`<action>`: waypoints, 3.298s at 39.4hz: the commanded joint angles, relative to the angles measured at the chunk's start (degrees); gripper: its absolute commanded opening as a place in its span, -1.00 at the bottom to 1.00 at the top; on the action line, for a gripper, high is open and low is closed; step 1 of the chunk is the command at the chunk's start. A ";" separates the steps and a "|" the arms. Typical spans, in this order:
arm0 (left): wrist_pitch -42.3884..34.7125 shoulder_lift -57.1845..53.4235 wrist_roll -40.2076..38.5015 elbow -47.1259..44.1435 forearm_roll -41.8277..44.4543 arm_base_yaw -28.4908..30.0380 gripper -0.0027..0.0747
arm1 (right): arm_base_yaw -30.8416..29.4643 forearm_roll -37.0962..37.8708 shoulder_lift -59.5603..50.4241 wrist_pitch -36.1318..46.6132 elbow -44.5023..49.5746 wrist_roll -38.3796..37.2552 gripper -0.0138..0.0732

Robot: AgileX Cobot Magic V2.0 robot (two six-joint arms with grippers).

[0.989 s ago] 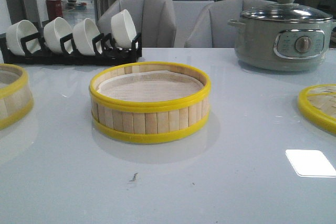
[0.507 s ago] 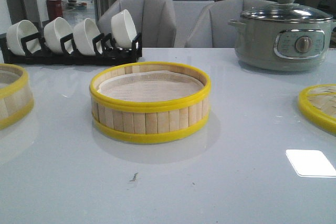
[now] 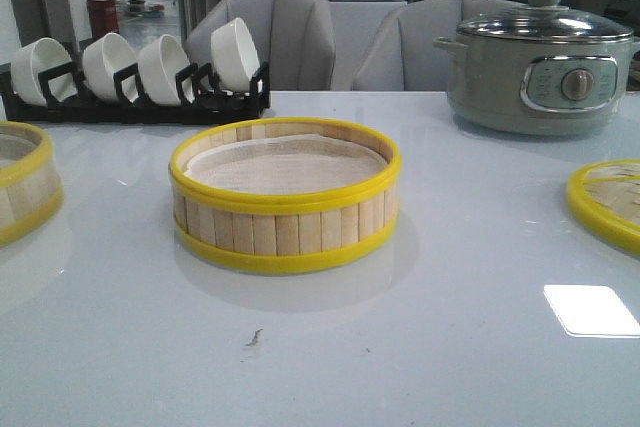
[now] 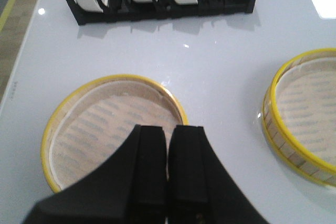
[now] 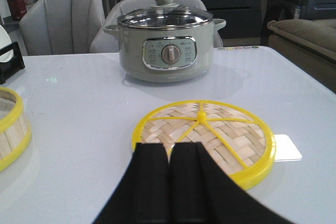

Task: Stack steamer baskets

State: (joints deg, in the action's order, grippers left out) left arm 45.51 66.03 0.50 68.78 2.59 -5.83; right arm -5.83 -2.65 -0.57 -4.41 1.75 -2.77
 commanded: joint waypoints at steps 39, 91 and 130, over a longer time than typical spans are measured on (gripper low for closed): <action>-2.31 0.47 0.02 2.23 2.57 -0.36 -0.70 | -0.32 0.00 -1.17 4.78 -0.87 0.55 -0.55; 0.83 0.47 0.02 2.23 2.52 -0.36 -0.70 | -0.32 -3.96 -0.62 7.93 -6.74 -4.78 -0.55; 0.85 0.47 0.02 2.23 2.05 -0.36 -0.70 | 0.13 -3.96 49.47 -8.64 -48.24 -4.75 -0.55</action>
State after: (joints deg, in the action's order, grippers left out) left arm 49.21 67.70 0.60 68.95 4.77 -5.83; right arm -5.72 -6.19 48.95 -18.18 -44.18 -7.26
